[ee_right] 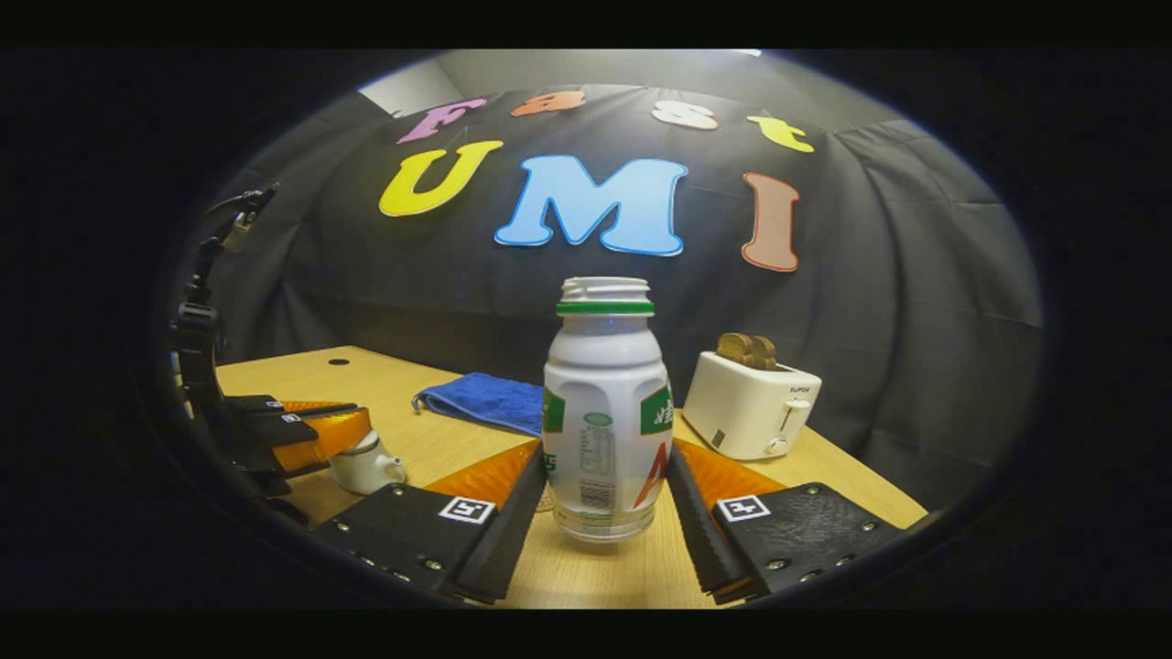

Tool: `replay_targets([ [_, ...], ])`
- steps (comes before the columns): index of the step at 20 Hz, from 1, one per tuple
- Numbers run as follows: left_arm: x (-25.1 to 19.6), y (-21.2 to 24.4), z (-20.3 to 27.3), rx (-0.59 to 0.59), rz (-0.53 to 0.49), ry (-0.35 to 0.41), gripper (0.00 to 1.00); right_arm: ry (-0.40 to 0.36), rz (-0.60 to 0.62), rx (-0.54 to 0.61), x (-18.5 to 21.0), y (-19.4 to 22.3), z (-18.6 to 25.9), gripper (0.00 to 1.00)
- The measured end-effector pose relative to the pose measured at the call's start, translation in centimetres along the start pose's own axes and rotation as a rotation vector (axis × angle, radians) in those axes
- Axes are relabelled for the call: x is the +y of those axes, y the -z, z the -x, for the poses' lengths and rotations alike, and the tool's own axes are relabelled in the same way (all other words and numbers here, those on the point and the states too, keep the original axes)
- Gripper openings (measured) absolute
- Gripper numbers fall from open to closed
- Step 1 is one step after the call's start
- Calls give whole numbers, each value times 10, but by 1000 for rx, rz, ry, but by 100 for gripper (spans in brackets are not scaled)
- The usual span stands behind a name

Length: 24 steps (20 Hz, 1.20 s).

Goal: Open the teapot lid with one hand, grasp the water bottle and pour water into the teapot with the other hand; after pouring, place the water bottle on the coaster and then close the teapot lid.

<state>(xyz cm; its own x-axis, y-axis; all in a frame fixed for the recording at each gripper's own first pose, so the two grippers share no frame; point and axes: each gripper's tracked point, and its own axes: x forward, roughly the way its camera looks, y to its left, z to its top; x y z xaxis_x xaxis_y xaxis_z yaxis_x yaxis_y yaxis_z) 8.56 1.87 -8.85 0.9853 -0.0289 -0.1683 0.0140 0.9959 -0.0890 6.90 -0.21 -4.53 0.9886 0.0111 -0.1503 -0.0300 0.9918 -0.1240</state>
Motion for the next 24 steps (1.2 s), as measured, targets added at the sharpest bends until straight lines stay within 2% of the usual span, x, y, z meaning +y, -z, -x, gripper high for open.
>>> replay_targets([
  [4,-3,-5,3,-13,1,3,44,1,-2,0,0,0,1,74],
  [5,-3,-5,4,-18,4,4,47,-1,-7,3,0,1,1,74],
  [9,-5,-18,10,-51,12,15,50,-25,-44,4,5,0,0,74],
  [14,-3,-28,16,-83,-3,8,47,-76,-77,1,20,-2,-9,73],
  [15,-3,-29,17,-85,-3,10,50,-89,-74,8,24,-1,-12,73],
  [18,0,-34,21,-97,5,9,50,-128,-68,16,37,-2,-27,73],
  [19,3,-35,22,-103,8,6,45,-133,-61,17,42,-3,-35,73],
  [24,14,-35,24,-108,36,-13,48,-160,-50,42,59,-3,-62,74],
])
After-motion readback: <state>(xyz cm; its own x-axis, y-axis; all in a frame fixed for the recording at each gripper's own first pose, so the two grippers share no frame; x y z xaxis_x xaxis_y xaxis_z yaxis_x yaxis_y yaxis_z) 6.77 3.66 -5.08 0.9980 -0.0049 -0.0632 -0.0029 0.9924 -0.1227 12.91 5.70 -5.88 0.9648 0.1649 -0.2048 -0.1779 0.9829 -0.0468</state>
